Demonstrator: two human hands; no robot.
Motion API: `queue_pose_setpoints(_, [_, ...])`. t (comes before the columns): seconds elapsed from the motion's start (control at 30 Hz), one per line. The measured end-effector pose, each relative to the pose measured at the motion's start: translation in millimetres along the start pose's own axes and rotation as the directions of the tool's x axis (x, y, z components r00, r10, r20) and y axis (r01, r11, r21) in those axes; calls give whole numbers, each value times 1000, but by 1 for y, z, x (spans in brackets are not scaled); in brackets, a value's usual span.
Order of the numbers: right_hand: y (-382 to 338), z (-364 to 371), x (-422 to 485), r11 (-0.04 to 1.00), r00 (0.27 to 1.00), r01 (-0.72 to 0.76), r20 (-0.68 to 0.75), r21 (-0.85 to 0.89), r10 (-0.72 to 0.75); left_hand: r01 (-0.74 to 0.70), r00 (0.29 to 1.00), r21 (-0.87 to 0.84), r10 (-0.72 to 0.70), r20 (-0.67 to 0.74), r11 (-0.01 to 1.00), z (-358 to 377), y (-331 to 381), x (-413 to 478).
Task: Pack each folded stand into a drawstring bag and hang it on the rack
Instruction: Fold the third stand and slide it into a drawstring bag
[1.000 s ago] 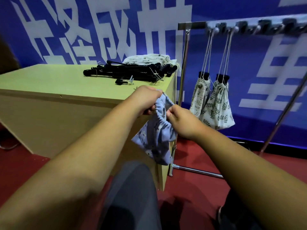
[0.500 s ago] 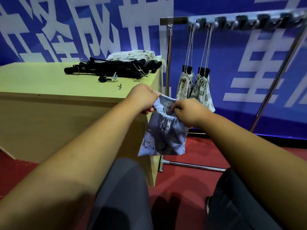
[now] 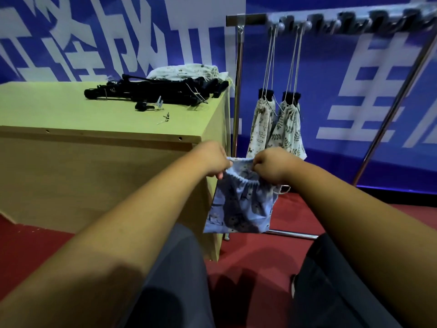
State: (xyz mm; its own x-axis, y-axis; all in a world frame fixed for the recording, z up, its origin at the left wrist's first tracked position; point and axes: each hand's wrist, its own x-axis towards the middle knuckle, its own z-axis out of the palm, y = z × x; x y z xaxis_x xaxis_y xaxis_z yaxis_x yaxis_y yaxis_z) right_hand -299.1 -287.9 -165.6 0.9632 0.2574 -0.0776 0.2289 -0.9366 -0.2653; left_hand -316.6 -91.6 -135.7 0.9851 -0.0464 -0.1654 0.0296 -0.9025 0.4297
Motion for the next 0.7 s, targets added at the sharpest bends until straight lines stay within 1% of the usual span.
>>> queue_pose_setpoints(0.13, [17, 47, -3, 997, 997, -33, 74, 69, 28, 16, 996, 57, -21, 92, 998, 61, -11, 11])
queue_pose_setpoints(0.3, [44, 119, -11, 979, 994, -82, 84, 185, 67, -4, 993, 118, -9, 114, 993, 132, -42, 30])
queue_pose_setpoints(0.37, [55, 142, -8, 978, 987, -116, 131, 173, 94, -6, 990, 143, -14, 141, 990, 153, -53, 40])
queue_pose_setpoints(0.53, [60, 164, 14, 989, 971, -118, 220, 93, 95, 43, 978, 229, -88, 191, 973, 188, -82, 57])
queue_pose_setpoints(0.6, [63, 176, 22, 991, 933, -133, 341, 32, 114, 46, 954, 300, -131, 271, 953, 196, -88, 61])
queue_pose_setpoints(0.63, [66, 185, 26, 991, 906, -131, 405, -4, 121, 39, 932, 344, -159, 326, 938, 201, -88, 63])
queue_pose_setpoints(0.7, [70, 198, 31, 990, 842, -138, 525, -13, 125, 3, 886, 412, -193, 421, 911, 213, -86, 65])
